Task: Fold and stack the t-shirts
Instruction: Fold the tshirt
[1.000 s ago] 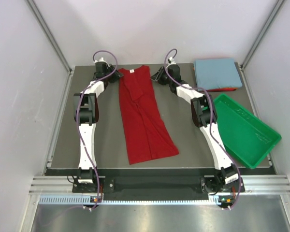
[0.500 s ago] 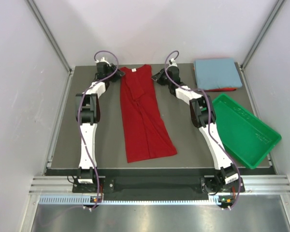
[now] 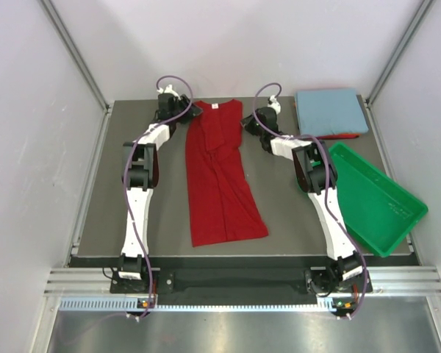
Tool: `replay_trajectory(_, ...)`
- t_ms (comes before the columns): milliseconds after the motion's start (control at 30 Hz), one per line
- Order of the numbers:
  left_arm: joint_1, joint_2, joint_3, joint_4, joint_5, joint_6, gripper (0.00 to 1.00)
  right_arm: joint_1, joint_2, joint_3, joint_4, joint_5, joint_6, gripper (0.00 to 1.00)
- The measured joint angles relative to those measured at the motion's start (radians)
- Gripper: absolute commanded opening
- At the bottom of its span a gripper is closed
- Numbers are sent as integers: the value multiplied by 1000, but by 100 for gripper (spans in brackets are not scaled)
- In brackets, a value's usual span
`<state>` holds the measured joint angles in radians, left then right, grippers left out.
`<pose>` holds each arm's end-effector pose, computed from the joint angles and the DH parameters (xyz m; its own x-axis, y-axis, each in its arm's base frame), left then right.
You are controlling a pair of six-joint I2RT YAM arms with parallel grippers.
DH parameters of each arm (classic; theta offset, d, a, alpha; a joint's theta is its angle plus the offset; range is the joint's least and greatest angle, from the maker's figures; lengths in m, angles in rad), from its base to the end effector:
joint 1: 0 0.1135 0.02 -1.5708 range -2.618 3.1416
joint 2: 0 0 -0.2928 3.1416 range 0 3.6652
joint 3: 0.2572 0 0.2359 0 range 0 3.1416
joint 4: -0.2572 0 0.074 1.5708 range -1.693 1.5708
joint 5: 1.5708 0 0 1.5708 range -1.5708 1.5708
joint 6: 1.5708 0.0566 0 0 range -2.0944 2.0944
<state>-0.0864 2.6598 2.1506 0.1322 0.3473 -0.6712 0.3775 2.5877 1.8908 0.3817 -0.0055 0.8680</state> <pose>0.6222 -0.0732 0.1435 -0.5337 -0.5408 -0.6502 0.0823 0.7319 -0.6764 0.5638 0.2239 0.1266 -0.4712 0.6340 -0.6132 -0.0215 0.6868 0.7265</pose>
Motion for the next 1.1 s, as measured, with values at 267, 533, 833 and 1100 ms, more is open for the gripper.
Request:
replay_trajectory(267, 26, -157, -164, -131, -81, 79, 52, -17, -2, 31, -54, -16, -13, 0)
replay_trajectory(533, 78, -599, -631, -308, -200, 115, 53, -53, -2, 76, -121, -40, -55, 0)
replay_trajectory(833, -124, -952, -1006, -464, -204, 126, 51, -80, -13, 126, -227, -71, -142, 27)
replay_trajectory(1100, -164, -1257, -1244, -586, -203, 128, 52, -133, -314, -176, -420, -163, -198, 36)
